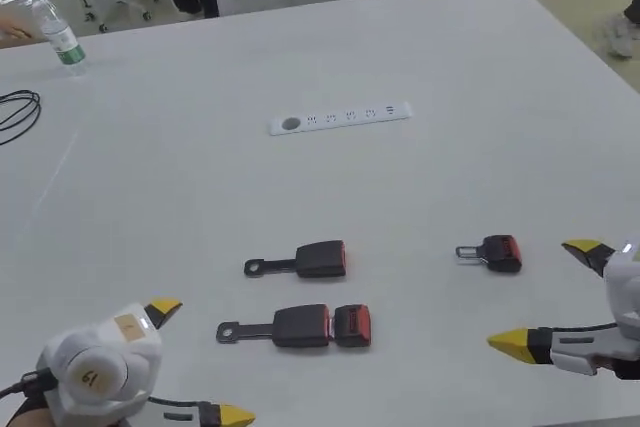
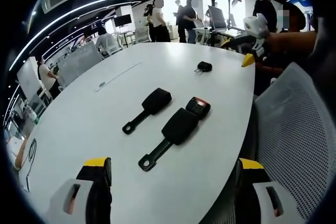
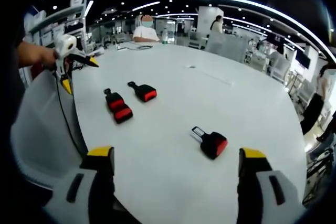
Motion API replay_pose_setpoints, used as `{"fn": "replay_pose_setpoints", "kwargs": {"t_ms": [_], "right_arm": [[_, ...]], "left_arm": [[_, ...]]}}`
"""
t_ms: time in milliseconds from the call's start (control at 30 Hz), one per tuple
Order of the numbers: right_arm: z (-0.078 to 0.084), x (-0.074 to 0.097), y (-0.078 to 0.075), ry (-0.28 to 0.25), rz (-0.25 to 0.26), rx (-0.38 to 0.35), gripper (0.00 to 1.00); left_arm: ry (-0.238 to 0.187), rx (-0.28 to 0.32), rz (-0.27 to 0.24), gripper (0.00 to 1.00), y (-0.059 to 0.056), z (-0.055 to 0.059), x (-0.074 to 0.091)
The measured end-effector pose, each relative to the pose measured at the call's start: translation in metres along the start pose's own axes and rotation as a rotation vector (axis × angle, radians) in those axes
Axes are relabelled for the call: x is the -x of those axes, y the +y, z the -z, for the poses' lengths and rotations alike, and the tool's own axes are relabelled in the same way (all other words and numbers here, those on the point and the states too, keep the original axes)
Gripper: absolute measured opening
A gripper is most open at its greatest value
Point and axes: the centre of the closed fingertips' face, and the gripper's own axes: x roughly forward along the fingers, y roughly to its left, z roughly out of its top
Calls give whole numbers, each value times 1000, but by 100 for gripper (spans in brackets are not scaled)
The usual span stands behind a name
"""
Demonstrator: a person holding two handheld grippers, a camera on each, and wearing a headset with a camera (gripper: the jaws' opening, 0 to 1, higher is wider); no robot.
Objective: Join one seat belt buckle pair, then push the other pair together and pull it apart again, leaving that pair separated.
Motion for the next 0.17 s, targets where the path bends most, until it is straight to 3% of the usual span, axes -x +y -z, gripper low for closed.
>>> {"fn": "replay_pose_setpoints", "kwargs": {"t_ms": [167], "right_arm": [[-2,1,-3,0,13,17,100]], "left_arm": [[2,6,-6,100,1,3,1]]}}
